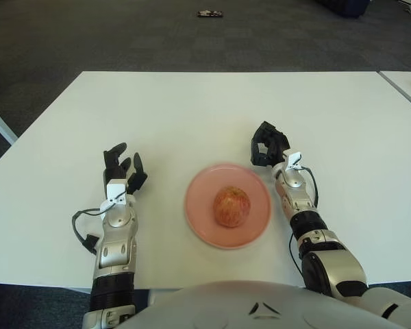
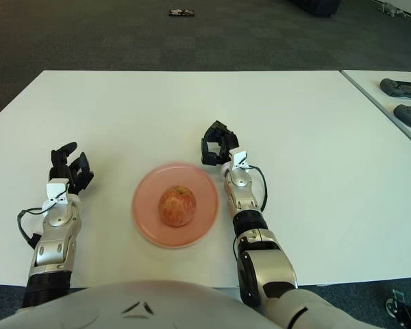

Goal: Put the apple into the plate.

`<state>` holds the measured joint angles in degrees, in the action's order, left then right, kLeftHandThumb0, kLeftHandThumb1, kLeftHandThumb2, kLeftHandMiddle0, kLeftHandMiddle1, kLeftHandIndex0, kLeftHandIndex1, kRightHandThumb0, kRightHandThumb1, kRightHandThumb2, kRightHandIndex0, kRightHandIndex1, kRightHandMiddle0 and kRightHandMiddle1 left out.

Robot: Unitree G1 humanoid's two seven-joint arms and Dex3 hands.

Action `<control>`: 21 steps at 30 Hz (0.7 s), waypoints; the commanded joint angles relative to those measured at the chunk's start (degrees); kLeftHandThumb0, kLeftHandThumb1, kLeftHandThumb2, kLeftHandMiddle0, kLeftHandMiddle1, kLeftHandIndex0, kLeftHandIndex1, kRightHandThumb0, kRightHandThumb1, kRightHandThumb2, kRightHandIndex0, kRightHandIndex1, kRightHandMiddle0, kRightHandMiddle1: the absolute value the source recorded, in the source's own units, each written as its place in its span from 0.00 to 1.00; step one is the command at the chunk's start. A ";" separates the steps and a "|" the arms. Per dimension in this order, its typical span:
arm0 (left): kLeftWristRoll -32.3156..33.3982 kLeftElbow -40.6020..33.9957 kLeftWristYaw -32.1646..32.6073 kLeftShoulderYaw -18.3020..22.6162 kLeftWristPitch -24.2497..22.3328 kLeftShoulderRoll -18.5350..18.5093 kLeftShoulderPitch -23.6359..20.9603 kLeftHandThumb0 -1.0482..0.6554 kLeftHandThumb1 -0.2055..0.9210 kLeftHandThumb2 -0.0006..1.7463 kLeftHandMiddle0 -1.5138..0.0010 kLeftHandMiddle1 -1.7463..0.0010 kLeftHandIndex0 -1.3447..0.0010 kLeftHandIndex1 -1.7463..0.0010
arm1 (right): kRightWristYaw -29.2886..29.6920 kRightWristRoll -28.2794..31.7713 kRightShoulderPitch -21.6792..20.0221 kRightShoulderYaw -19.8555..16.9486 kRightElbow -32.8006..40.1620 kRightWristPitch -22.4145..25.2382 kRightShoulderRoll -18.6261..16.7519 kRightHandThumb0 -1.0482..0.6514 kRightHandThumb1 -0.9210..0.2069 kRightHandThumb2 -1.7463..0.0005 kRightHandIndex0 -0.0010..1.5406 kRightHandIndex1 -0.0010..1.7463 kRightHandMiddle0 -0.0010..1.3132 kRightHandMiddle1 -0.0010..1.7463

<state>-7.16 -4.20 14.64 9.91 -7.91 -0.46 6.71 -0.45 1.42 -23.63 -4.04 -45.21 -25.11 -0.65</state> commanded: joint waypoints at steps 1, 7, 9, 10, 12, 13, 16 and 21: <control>-0.14 -0.49 -0.27 -0.02 -0.08 -0.45 -0.01 0.20 1.00 0.45 0.77 0.79 1.00 0.41 | 1.28 0.25 -0.74 -1.52 -1.22 -0.74 1.63 0.32 0.62 0.19 0.73 1.00 0.52 1.00; -0.59 -0.76 -0.34 -0.26 0.02 -0.68 0.31 0.20 1.00 0.45 0.77 0.79 1.00 0.41 | 4.49 -0.89 -0.40 -1.88 -0.79 0.93 1.90 0.32 0.62 0.18 0.73 1.00 0.52 1.00; -0.61 -0.85 -0.48 -0.37 0.10 -0.75 0.42 0.20 1.00 0.45 0.77 0.79 1.00 0.42 | 5.30 -0.99 -0.30 -2.05 -0.75 1.53 2.20 0.32 0.62 0.18 0.72 1.00 0.52 1.00; -0.61 -0.88 -0.55 -0.41 0.14 -0.78 0.47 0.20 1.00 0.45 0.77 0.79 1.00 0.42 | 5.64 -0.98 -0.28 -2.15 -0.75 1.82 2.35 0.32 0.62 0.18 0.72 1.00 0.52 1.00; -0.60 -0.91 -0.64 -0.46 0.18 -0.82 0.53 0.20 1.00 0.46 0.78 0.79 1.00 0.42 | 6.07 -0.94 -0.21 -2.33 -0.78 2.20 2.60 0.32 0.62 0.18 0.72 1.00 0.52 1.00; -0.59 -0.90 -0.69 -0.47 0.20 -0.84 0.55 0.20 1.00 0.46 0.78 0.79 1.00 0.43 | 6.24 -0.88 -0.15 -2.46 -0.81 2.31 2.73 0.32 0.62 0.18 0.72 1.00 0.52 1.00; -0.47 -0.89 -0.91 -0.39 0.27 -0.98 0.62 0.20 1.00 0.46 0.78 0.80 1.00 0.43 | 6.59 -0.74 0.01 -2.72 -0.88 2.36 2.90 0.32 0.62 0.18 0.71 1.00 0.52 1.00; -0.32 -0.58 -1.18 -0.31 0.46 -1.16 0.58 0.20 1.00 0.46 0.78 0.80 1.00 0.43 | 7.21 0.15 0.11 -3.94 -1.26 1.29 2.75 0.32 0.63 0.18 0.72 1.00 0.53 1.00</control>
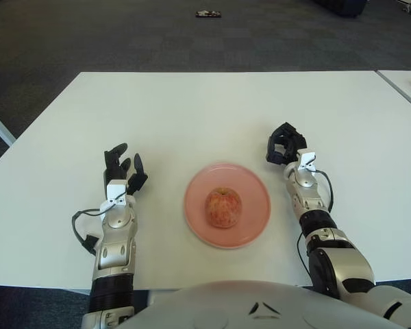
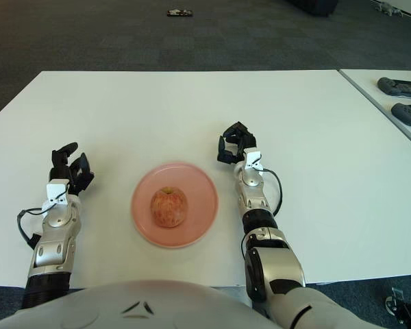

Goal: Put the apple into the plate.

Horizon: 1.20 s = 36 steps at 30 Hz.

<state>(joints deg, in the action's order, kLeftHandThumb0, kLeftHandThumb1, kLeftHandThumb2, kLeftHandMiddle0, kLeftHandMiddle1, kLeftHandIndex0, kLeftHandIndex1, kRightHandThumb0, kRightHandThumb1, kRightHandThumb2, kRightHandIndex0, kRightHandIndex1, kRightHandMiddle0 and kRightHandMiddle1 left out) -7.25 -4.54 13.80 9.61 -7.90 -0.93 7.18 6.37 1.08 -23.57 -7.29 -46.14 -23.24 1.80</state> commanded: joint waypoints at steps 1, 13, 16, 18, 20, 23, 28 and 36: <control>-0.19 -0.21 -0.36 0.03 0.38 -0.67 0.08 0.20 1.00 0.46 0.78 0.80 1.00 0.44 | 0.31 0.82 0.10 -1.01 -0.21 -0.74 0.31 0.32 0.63 0.18 0.72 1.00 0.53 1.00; 0.00 -0.31 -0.05 0.27 0.57 -0.32 0.07 0.21 1.00 0.45 0.77 0.79 1.00 0.42 | -0.20 2.32 0.94 -2.85 1.97 0.88 0.99 0.32 0.61 0.19 0.76 1.00 0.51 1.00; -0.01 -0.28 -0.03 0.31 0.62 -0.32 0.05 0.21 1.00 0.45 0.76 0.79 1.00 0.41 | -0.06 2.10 1.11 -2.88 2.17 1.37 1.14 0.32 0.61 0.19 0.77 1.00 0.51 1.00; -0.06 -0.28 -0.06 0.29 0.69 -0.34 0.08 0.21 1.00 0.45 0.76 0.79 1.00 0.41 | -0.28 2.04 1.32 -2.79 2.29 1.56 1.35 0.32 0.61 0.19 0.77 1.00 0.51 1.00; -0.07 -0.25 -0.17 0.25 0.69 -0.43 0.03 0.20 1.00 0.45 0.76 0.79 1.00 0.41 | -0.85 2.09 1.59 -2.58 2.38 1.59 1.45 0.32 0.61 0.19 0.77 1.00 0.51 1.00; -0.08 -0.24 -0.29 0.21 0.58 -0.51 -0.09 0.20 1.00 0.45 0.77 0.79 1.00 0.41 | -1.59 2.27 1.85 -2.32 2.57 1.45 1.40 0.32 0.61 0.19 0.77 1.00 0.51 1.00; -0.15 -0.38 -0.52 0.03 0.26 -0.62 -0.28 0.20 1.00 0.45 0.77 0.79 1.00 0.42 | -2.91 2.45 2.48 -1.93 3.56 1.39 1.08 0.32 0.61 0.19 0.78 1.00 0.52 1.00; -0.35 -0.45 -0.59 -0.18 0.14 -0.65 -0.47 0.21 1.00 0.46 0.78 0.80 1.00 0.43 | -3.29 2.31 3.20 -1.70 5.56 3.23 0.86 0.32 0.61 0.19 0.78 1.00 0.52 1.00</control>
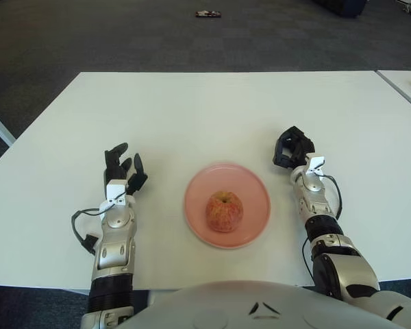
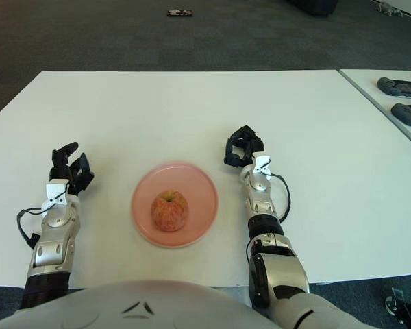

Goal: Put the apple into the plate.

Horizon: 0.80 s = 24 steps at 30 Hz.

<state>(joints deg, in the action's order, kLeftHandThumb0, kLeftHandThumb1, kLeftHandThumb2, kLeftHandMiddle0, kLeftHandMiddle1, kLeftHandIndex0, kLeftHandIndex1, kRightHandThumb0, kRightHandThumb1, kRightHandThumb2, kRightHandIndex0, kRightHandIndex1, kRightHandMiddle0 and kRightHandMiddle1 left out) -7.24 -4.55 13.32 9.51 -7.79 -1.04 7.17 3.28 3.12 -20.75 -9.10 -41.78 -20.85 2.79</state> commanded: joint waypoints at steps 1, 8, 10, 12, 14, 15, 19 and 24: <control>-0.40 -0.41 -0.09 -0.11 0.01 -0.56 -0.56 0.21 1.00 0.46 0.78 0.80 1.00 0.44 | -0.18 0.29 0.51 0.16 1.57 1.04 -0.23 0.32 0.61 0.19 0.78 1.00 0.52 1.00; -0.60 -0.43 -0.06 -0.38 0.22 -0.68 -0.67 0.21 1.00 0.46 0.77 0.80 1.00 0.44 | -0.20 0.41 1.25 0.30 2.91 1.55 -0.53 0.32 0.61 0.19 0.78 1.00 0.51 1.00; -0.66 -0.29 -0.16 -0.51 0.39 -0.82 -0.78 0.20 1.00 0.47 0.77 0.80 1.00 0.44 | -0.24 0.44 1.35 0.28 2.94 1.52 -0.57 0.32 0.61 0.19 0.78 1.00 0.51 1.00; -0.68 -0.11 -0.17 -0.63 0.55 -0.90 -0.94 0.20 1.00 0.47 0.78 0.80 1.00 0.44 | -0.33 0.48 1.30 0.25 2.86 1.52 -0.57 0.32 0.61 0.19 0.78 1.00 0.51 1.00; -0.69 -0.06 -0.18 -0.70 0.64 -0.95 -0.98 0.20 1.00 0.47 0.78 0.80 1.00 0.44 | -0.40 0.50 1.33 0.23 2.90 1.53 -0.59 0.32 0.61 0.19 0.78 1.00 0.51 1.00; -0.70 0.06 -0.17 -0.74 0.70 -0.98 -1.08 0.20 1.00 0.47 0.78 0.80 1.00 0.45 | -0.43 0.52 1.26 0.20 2.79 1.51 -0.58 0.32 0.61 0.19 0.78 1.00 0.51 1.00; -0.67 0.23 -0.02 -0.84 0.82 -0.94 -1.26 0.20 1.00 0.47 0.77 0.80 1.00 0.45 | -0.60 0.59 1.59 0.28 3.21 1.49 -0.75 0.32 0.60 0.20 0.78 1.00 0.51 1.00; -0.84 0.53 0.35 -0.97 1.03 -0.80 -1.57 0.19 1.00 0.46 0.77 0.80 1.00 0.44 | -0.83 0.85 1.57 0.24 3.49 1.60 -0.89 0.33 0.59 0.20 0.78 1.00 0.50 1.00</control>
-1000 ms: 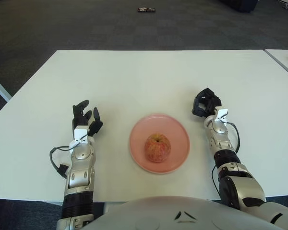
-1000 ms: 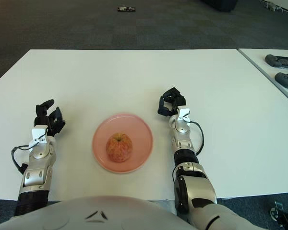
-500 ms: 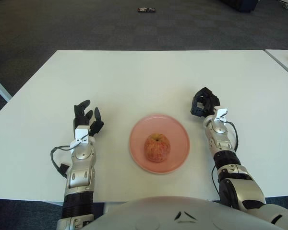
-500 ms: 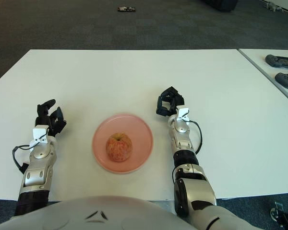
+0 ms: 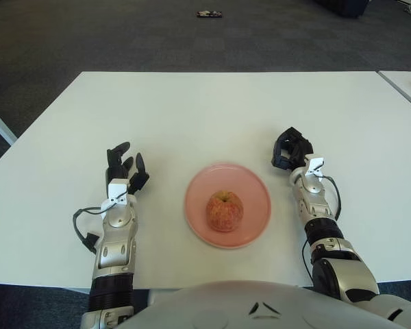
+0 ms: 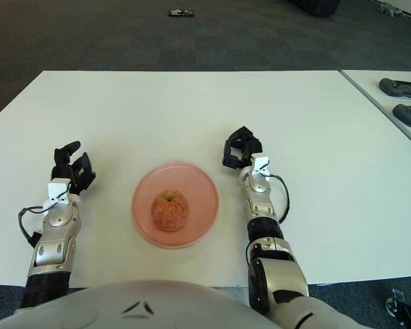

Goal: Put the apple into the plate.

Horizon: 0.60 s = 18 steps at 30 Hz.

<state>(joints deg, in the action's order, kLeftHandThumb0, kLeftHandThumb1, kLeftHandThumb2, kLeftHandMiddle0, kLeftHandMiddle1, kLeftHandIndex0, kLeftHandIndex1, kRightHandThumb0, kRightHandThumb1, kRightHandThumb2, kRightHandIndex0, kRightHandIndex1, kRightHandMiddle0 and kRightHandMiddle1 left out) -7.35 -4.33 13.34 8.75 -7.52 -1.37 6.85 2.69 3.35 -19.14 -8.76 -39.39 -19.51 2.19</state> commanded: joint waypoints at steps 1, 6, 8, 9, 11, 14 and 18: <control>-0.77 0.32 0.41 -0.21 0.85 -0.44 -1.24 0.19 1.00 0.46 0.77 0.80 1.00 0.44 | -0.32 0.70 0.02 -0.11 1.27 0.29 -0.34 0.33 0.59 0.21 0.78 1.00 0.50 1.00; -0.86 0.17 0.67 -0.27 1.22 -0.21 -1.18 0.19 1.00 0.46 0.77 0.79 1.00 0.42 | -0.50 1.01 0.38 -0.11 2.42 0.65 -0.73 0.33 0.57 0.22 0.78 1.00 0.49 1.00; -0.85 0.18 0.73 -0.25 1.41 -0.14 -1.16 0.19 1.00 0.45 0.76 0.79 1.00 0.42 | -0.70 1.24 0.34 -0.26 2.35 0.69 -0.77 0.33 0.56 0.23 0.77 1.00 0.48 1.00; -0.83 0.31 0.77 -0.22 1.51 -0.13 -1.26 0.19 1.00 0.45 0.76 0.79 1.00 0.42 | -0.79 1.37 0.20 -0.36 2.14 0.69 -0.78 0.34 0.56 0.23 0.77 1.00 0.48 1.00; -0.83 0.45 0.82 -0.19 1.61 -0.10 -1.39 0.19 1.00 0.45 0.76 0.79 1.00 0.42 | -0.86 1.50 0.13 -0.42 2.14 0.79 -0.85 0.34 0.55 0.24 0.77 1.00 0.47 1.00; -0.84 0.45 0.89 -0.20 1.69 -0.04 -1.40 0.19 1.00 0.44 0.76 0.79 1.00 0.41 | -0.96 1.62 0.29 -0.45 2.59 1.02 -1.02 0.34 0.55 0.24 0.76 1.00 0.47 1.00; -0.79 0.37 0.91 -0.27 1.79 -0.01 -1.34 0.19 1.00 0.44 0.76 0.79 1.00 0.41 | -1.26 1.92 0.57 -0.58 3.23 1.31 -1.26 0.34 0.54 0.25 0.75 1.00 0.46 1.00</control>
<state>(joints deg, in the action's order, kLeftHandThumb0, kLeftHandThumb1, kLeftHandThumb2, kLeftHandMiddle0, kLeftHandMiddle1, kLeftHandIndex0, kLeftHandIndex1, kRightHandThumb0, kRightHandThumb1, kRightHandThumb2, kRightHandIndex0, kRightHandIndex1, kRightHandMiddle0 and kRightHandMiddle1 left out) -7.59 -4.09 13.92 8.65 -6.36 -1.15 6.46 1.70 4.19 -18.86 -8.99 -37.37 -18.73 1.21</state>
